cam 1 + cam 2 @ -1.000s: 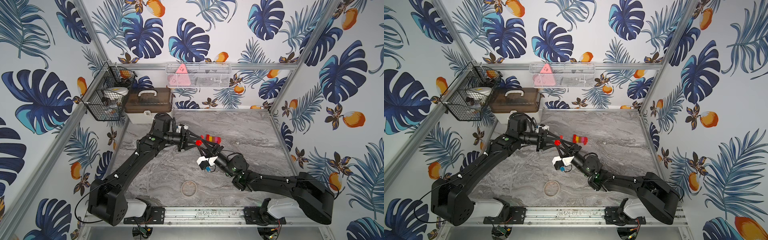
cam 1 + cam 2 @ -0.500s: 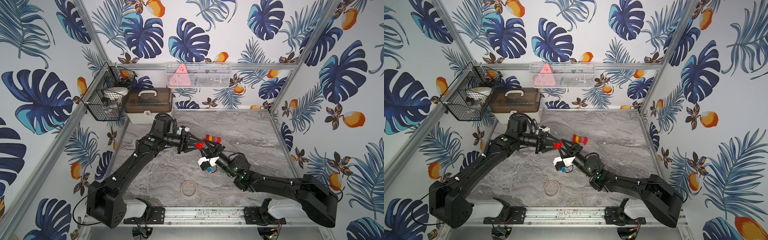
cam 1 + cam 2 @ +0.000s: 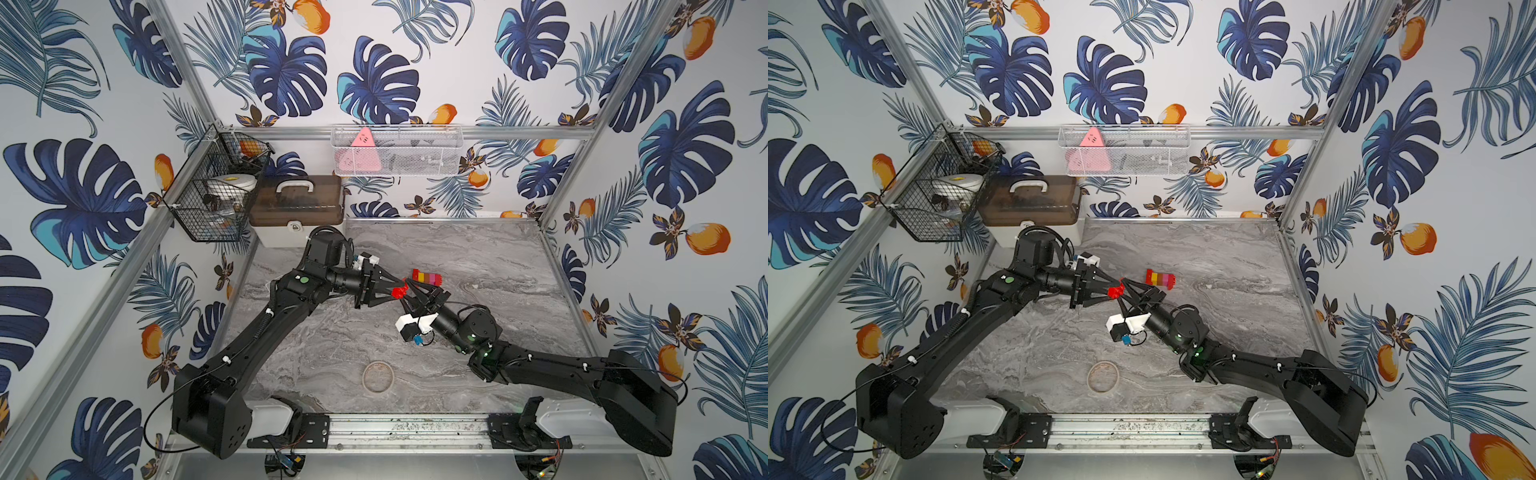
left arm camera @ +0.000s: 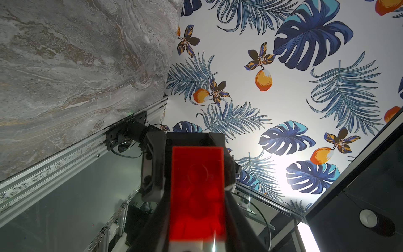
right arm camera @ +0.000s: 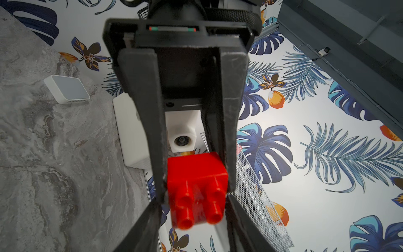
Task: Assemble the number 1 with lego
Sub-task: Pick up the lego brick from the center of the board, then assemble the lego brick with the lego brick.
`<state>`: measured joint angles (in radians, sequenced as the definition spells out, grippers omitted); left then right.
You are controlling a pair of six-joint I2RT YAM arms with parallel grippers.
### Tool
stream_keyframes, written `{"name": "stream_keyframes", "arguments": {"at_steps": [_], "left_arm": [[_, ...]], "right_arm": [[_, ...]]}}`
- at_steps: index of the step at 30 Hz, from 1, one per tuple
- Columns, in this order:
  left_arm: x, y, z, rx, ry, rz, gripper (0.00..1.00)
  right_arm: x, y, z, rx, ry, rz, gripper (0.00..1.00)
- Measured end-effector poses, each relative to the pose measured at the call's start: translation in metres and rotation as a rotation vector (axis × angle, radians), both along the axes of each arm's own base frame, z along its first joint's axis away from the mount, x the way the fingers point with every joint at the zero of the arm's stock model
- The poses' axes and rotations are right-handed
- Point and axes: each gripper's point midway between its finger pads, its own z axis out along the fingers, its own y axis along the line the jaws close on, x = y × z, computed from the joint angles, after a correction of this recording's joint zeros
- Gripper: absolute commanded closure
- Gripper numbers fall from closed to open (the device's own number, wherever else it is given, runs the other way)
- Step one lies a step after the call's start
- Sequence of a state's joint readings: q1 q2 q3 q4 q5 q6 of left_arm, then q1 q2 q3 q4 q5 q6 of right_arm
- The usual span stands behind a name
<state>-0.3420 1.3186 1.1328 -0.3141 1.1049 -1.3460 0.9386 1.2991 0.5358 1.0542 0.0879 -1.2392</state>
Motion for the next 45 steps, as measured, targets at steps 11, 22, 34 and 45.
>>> {"name": "stream_keyframes", "arguments": {"at_steps": [11, 22, 34, 45], "left_arm": [[-0.003, -0.003, -0.003, -0.009, 0.000, -0.026, 0.65], [0.021, 0.008, 0.010, 0.039, -0.130, 0.027, 0.30], [0.105, 0.071, -0.061, 0.510, -0.365, 0.200, 0.36], [0.117, 0.089, -0.105, 0.702, -0.650, 0.108, 0.33]], "right_arm": [[0.000, 0.000, -0.003, -0.014, 0.006, 0.002, 0.72], [-0.001, -0.012, -0.015, 0.002, 0.201, 0.008, 0.69], [-0.004, -0.033, -0.062, 0.094, 0.994, -0.041, 0.73], [0.030, -0.051, -0.111, 0.057, 1.573, -0.508, 0.70]]}}
